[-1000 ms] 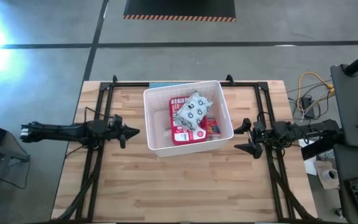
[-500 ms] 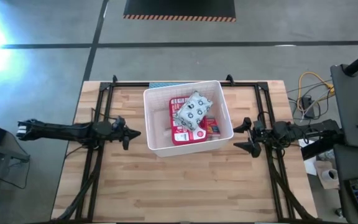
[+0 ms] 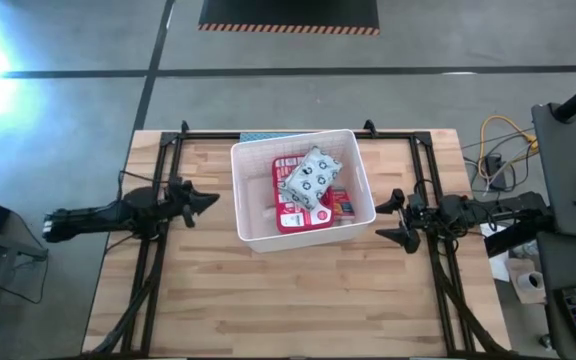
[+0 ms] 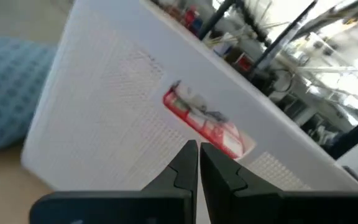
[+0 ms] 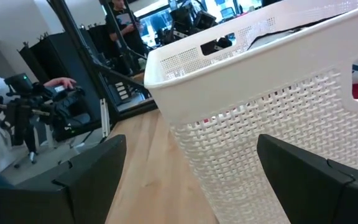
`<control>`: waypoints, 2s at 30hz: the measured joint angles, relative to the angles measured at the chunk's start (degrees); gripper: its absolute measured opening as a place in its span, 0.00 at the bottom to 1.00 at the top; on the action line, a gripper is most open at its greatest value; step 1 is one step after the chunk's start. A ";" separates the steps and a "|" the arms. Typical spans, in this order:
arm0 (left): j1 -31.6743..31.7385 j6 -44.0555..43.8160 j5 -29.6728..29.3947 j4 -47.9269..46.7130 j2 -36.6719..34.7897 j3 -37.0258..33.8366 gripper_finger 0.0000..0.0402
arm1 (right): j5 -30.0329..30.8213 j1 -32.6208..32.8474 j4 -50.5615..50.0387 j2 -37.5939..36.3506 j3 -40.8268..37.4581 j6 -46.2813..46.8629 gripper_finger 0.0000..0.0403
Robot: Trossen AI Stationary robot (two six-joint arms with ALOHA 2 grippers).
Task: Pick & place medical supplies in basket/bin
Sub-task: Return to Home Position
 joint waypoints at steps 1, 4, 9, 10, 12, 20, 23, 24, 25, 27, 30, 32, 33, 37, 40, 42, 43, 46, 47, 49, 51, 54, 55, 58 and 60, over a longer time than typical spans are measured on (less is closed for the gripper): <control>-0.02 0.01 0.27 0.45 -0.04 -0.22 0.00 | 0.01 -0.01 0.01 0.02 0.00 0.01 0.87; -0.06 0.03 0.29 1.35 0.02 -0.76 0.00 | 0.01 0.00 0.01 0.03 0.00 0.00 0.87; -0.15 0.03 0.25 2.90 -0.04 -1.23 0.00 | 0.07 -0.01 0.02 0.00 0.00 0.00 0.87; -0.16 0.34 0.25 2.91 -0.04 -1.25 0.00 | 0.01 0.00 0.04 0.00 0.00 0.01 0.87; -0.17 3.23 0.37 2.87 -0.04 -1.25 0.00 | 0.01 0.00 0.02 0.00 0.00 0.01 0.87; -0.17 27.15 0.34 2.87 -0.04 -1.26 0.00 | 0.01 0.00 0.04 0.02 0.00 0.01 0.87; -0.25 36.44 0.36 3.01 -0.07 -1.31 0.00 | 0.01 -0.01 0.04 0.02 0.00 0.00 0.87; -0.52 37.68 0.34 3.07 -0.07 -1.34 0.00 | 0.01 -0.01 0.04 0.02 0.00 0.00 0.87; -0.90 38.29 0.30 3.20 -0.07 -1.38 0.00 | 0.01 0.00 0.04 0.04 0.00 0.00 0.87; -1.97 38.52 0.38 3.60 -0.07 -1.51 0.00 | 0.01 -0.01 0.04 0.02 0.00 0.00 0.87; -3.55 37.78 0.45 4.25 -0.09 -1.67 0.00 | 0.01 -0.01 0.04 0.04 0.00 0.00 0.87; -3.71 35.24 0.65 4.63 -0.09 -1.76 0.00 | 0.01 0.00 0.04 0.04 0.00 0.00 0.87; -3.69 33.69 0.61 4.98 -0.09 -1.88 0.00 | 0.01 -0.01 0.04 0.04 0.00 0.02 0.87; -3.69 28.80 0.47 7.47 -0.11 -2.84 0.00 | 0.01 -0.01 0.04 0.04 0.00 0.00 0.87; -3.45 29.35 0.47 8.64 -0.11 -3.28 0.00 | 0.01 0.01 0.04 0.03 0.00 0.01 0.87; -2.91 32.58 0.51 8.68 -0.13 -3.30 0.00 | 0.04 -0.01 0.04 0.02 0.00 0.00 0.87; -2.61 34.23 1.44 8.65 -0.13 -3.28 0.00 | 0.04 -0.01 0.04 0.02 0.00 0.00 0.87; -1.98 40.12 12.67 7.60 -0.11 -3.30 0.00 | 0.04 -0.01 0.04 0.02 0.00 0.00 0.87; -1.92 41.97 17.54 7.47 -0.13 -3.30 0.00 | 0.04 -0.01 0.04 0.02 0.00 0.02 0.87; -1.99 43.67 22.38 8.35 -0.13 -3.28 0.00 | 0.04 0.00 0.04 0.04 0.00 0.01 0.87; -1.92 42.99 22.32 8.35 -0.11 -3.30 0.00 | 0.07 -0.01 0.04 0.02 0.00 0.00 0.87; -1.92 42.52 22.24 8.33 -0.11 -3.30 0.00 | 0.06 -0.01 0.05 0.04 0.00 0.01 0.87; -1.92 42.44 22.12 8.32 -0.11 -3.30 0.00 | 0.06 0.01 0.04 0.04 0.00 0.00 0.87; -2.07 42.18 19.67 7.88 -0.11 -3.30 0.00 | 0.04 0.00 0.04 0.04 0.00 0.00 0.87; -2.05 42.06 18.67 7.72 -0.11 -3.30 0.00 | 0.04 -0.01 0.04 0.04 0.00 0.01 0.87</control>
